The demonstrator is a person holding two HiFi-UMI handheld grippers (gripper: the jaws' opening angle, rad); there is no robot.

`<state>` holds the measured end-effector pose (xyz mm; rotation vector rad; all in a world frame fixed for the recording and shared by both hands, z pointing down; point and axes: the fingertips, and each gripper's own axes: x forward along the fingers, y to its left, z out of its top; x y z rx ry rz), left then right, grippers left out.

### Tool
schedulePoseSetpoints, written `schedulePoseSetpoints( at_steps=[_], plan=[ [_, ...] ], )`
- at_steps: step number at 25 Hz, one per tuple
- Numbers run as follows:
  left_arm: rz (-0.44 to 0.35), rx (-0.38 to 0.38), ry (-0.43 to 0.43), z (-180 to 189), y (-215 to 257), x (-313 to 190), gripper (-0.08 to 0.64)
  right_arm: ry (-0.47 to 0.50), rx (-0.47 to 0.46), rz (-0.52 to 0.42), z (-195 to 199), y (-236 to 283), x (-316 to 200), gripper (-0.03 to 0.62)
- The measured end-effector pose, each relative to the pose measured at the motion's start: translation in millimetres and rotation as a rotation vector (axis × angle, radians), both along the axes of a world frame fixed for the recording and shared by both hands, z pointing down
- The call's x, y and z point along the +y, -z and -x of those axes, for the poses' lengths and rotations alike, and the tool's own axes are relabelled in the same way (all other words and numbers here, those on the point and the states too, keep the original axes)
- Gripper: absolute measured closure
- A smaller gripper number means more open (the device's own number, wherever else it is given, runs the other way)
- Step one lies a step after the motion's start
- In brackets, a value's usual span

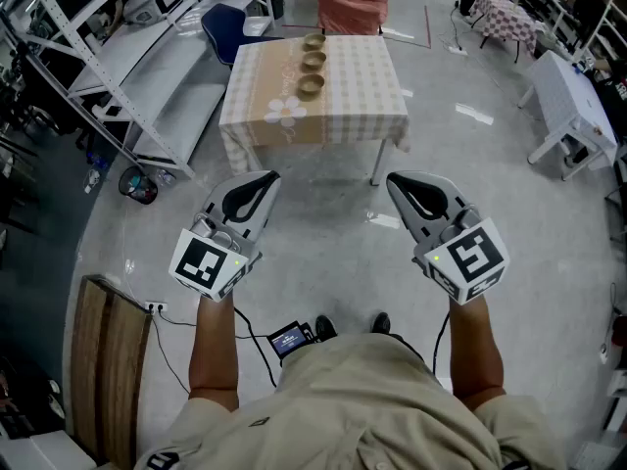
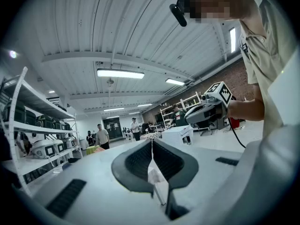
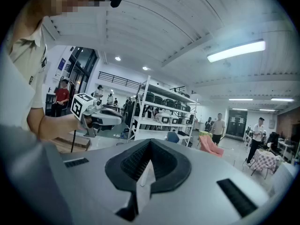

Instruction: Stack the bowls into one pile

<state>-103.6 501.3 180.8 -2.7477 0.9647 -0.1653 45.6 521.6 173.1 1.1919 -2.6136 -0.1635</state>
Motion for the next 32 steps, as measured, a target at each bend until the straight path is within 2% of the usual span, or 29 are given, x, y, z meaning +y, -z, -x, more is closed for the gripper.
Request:
schedulePoseSetpoints(
  at_steps=[32],
  plan=[
    [0.002, 0.033, -0.025, 28, -10, -8, 0.545, -0.034, 0.006, 0.003, 26, -1, -7, 0.589]
  ],
)
